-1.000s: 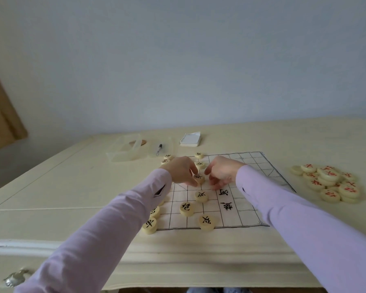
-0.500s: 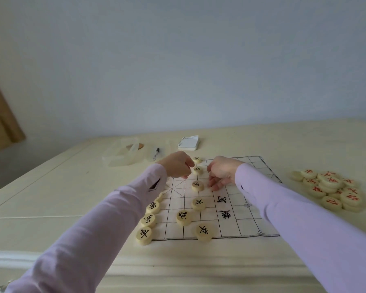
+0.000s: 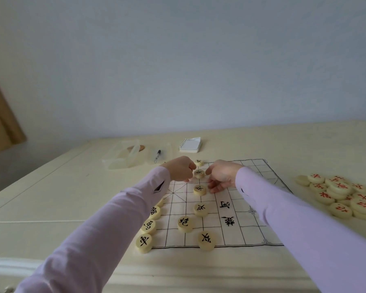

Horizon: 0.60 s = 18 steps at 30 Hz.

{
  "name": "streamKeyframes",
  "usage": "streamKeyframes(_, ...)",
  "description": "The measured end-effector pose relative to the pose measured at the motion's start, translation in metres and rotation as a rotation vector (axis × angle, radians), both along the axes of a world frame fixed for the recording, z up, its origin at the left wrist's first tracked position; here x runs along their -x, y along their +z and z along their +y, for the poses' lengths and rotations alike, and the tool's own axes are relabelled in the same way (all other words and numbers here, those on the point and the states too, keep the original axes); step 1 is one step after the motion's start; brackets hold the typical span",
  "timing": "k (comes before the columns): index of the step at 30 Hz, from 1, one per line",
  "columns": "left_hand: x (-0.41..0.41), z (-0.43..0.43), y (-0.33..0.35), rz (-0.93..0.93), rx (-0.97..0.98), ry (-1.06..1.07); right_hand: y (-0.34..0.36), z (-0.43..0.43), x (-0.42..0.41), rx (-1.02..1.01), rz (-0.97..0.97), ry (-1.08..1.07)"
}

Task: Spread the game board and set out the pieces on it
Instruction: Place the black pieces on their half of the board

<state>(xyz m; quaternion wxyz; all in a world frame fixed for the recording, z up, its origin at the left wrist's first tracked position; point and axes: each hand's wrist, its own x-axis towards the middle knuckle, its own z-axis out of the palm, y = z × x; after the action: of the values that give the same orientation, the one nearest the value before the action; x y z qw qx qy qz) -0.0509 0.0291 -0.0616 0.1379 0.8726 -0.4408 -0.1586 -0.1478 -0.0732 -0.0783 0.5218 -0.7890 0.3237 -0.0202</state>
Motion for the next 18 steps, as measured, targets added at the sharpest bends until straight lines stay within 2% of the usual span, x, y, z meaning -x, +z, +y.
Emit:
streamKeyframes(5,0.014,0.025,0.019,-0.042,0.045,-0.105,0.012,0.007,0.024,0.093,-0.058,0.105)
streamKeyframes(10,0.034,0.052,0.021,-0.008,-0.111,-0.246,0.022,0.033,0.062,0.256,0.064,0.408)
streamKeyframes(15,0.043,0.067,0.014,0.017,-0.166,-0.257,0.016,0.049,0.065,0.436,0.008,0.354)
streamKeyframes(18,0.044,0.074,0.012,0.060,-0.175,-0.260,0.022,0.053,0.072,0.377,0.051,0.462)
